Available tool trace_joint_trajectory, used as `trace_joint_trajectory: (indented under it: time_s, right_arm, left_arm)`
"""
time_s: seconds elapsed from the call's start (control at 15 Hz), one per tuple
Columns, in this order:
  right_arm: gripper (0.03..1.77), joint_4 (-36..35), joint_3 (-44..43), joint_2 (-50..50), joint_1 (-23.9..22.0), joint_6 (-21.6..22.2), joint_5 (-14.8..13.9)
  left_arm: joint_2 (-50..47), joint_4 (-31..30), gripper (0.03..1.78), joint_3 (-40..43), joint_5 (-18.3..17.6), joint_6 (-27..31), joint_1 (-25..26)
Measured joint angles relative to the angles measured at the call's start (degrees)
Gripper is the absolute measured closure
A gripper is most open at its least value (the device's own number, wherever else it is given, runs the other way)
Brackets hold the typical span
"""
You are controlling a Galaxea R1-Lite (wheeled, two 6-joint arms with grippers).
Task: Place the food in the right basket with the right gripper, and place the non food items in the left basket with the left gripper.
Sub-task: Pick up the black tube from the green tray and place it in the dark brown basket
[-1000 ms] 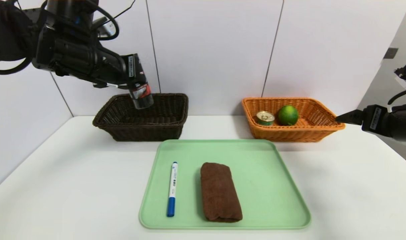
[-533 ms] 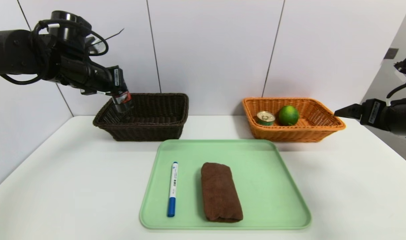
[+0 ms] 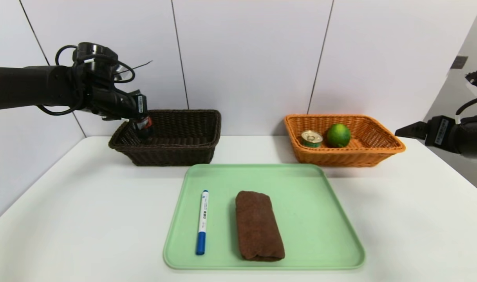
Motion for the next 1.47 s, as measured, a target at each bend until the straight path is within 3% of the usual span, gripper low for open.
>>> trace_joint_trajectory:
  time_s: [0.73,0.87,1.13,1.33,1.47]
  right_arm:
    - [0.09,-0.02,0.16,0.10,-0.06,-0.83,0.34]
    - [0.09,-0.02,0.30,0.41,0.05,-3.75,1.27]
    - [0.09,0.41,0.55,2.06,0.09,-14.47,6.80]
    - [0.09,0.91,0.69,3.00,0.05,-22.06,7.40]
    - [0.09,0.54,0.74,3.33,0.24,-23.09,7.16]
  left_arm:
    - [3.25,0.13,1.48,-1.10,0.46,1.73,0.07]
    - [3.25,0.26,1.48,-0.88,0.49,1.93,0.02]
    - [3.25,0.28,1.48,-0.68,0.49,1.95,0.00]
    - [3.28,0.28,1.48,-0.69,0.52,1.95,-0.11]
    - [3.47,0.09,1.48,-0.80,0.91,1.99,-0.04]
